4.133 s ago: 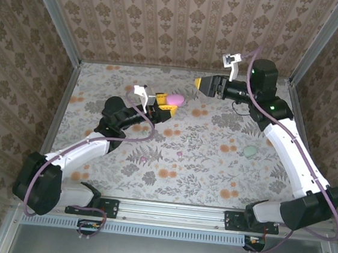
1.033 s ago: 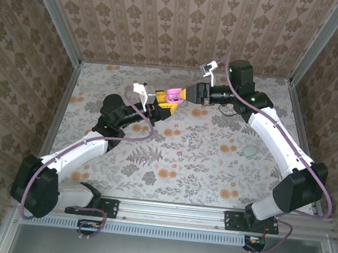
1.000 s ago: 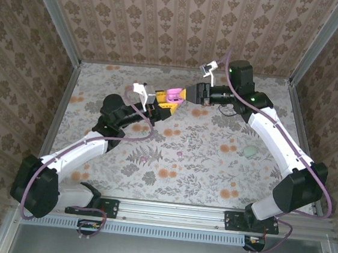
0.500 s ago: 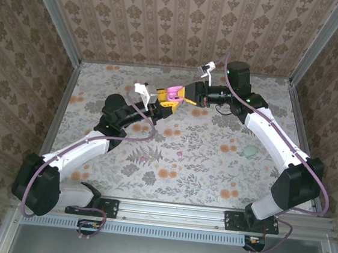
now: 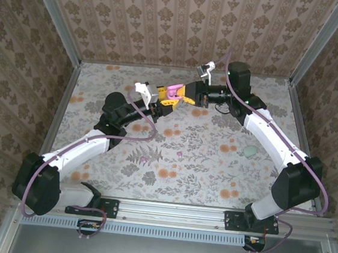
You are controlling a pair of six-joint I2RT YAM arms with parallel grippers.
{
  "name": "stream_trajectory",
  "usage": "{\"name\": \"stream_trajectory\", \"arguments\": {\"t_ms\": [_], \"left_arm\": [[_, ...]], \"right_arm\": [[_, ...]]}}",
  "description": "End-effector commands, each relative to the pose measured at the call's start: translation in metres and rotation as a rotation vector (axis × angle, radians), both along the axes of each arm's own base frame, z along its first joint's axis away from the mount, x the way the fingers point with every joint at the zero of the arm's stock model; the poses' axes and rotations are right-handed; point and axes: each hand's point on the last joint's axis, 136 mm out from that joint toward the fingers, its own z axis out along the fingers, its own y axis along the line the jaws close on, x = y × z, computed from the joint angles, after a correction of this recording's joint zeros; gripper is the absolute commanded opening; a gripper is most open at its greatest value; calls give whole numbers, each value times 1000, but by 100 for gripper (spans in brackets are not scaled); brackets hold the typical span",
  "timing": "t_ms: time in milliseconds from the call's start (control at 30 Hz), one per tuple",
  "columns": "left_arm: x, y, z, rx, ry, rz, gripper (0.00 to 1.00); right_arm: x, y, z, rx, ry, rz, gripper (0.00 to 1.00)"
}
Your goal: Insert the wireless bluetooth earbuds into the charging case
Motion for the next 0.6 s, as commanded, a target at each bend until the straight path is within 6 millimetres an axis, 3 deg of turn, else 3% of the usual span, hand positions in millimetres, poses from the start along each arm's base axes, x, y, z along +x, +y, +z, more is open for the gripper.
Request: {"name": "stream_trajectory", "arguments": {"t_ms": [0, 567], "left_arm": [[1, -3, 18, -22, -47, 4, 34], [5, -5, 17, -39, -3, 1, 47]], "right_arm": [[-4, 5, 2, 27, 5, 29, 25], [1, 5, 10, 99, -5, 2, 16]]}}
